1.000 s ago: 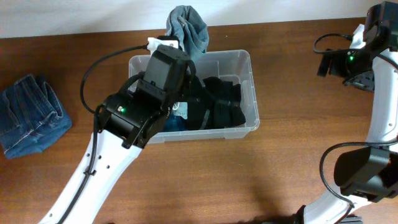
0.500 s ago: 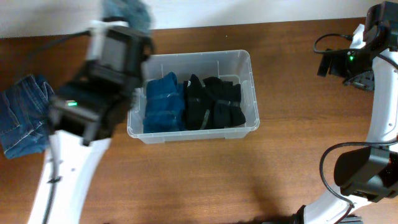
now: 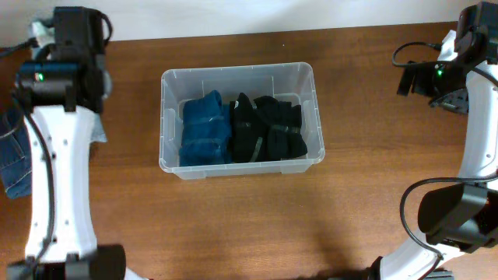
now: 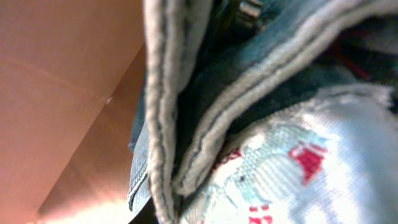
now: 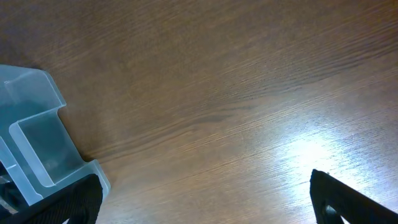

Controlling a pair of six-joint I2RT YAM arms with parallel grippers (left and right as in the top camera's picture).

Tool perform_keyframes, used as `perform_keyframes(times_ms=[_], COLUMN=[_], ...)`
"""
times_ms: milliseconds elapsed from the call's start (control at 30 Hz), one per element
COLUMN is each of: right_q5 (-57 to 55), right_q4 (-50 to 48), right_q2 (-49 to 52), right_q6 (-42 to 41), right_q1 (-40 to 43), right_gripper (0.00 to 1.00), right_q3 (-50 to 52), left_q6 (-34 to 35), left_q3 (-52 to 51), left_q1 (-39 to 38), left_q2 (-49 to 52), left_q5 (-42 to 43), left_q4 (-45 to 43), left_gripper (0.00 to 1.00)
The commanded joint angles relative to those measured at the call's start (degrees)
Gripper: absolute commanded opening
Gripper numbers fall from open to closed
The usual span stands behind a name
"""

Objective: Pack container

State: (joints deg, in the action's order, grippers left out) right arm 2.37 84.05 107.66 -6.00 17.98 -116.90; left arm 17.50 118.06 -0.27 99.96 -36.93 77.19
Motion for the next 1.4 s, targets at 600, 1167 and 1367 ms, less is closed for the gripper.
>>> perform_keyframes(times_ms=[600,1167,1367], right_q5=[-0.50,-0.50,-0.50], right_q4=[0.13,0.13,0.13], right_q2=[-0.46,-0.46,-0.46], right_q6=[0.00,0.00,0.00], right_q1=[0.04,0.04,0.04], right_gripper=[0.99,0.99,0.99], right_q3=[-0.31,-0.31,-0.31], left_q6=[5.68,7.34,7.28], left_q3=[-6.21,-31.08,-35.52], left_q1=[3.72,3.69,3.69], left_q2=[10.64,10.71,10.73], left_q5=[9.35,11.04,16.55], left_q4=[2.19,-17.66,-25.33], left_gripper=[0.00,0.00,0.00])
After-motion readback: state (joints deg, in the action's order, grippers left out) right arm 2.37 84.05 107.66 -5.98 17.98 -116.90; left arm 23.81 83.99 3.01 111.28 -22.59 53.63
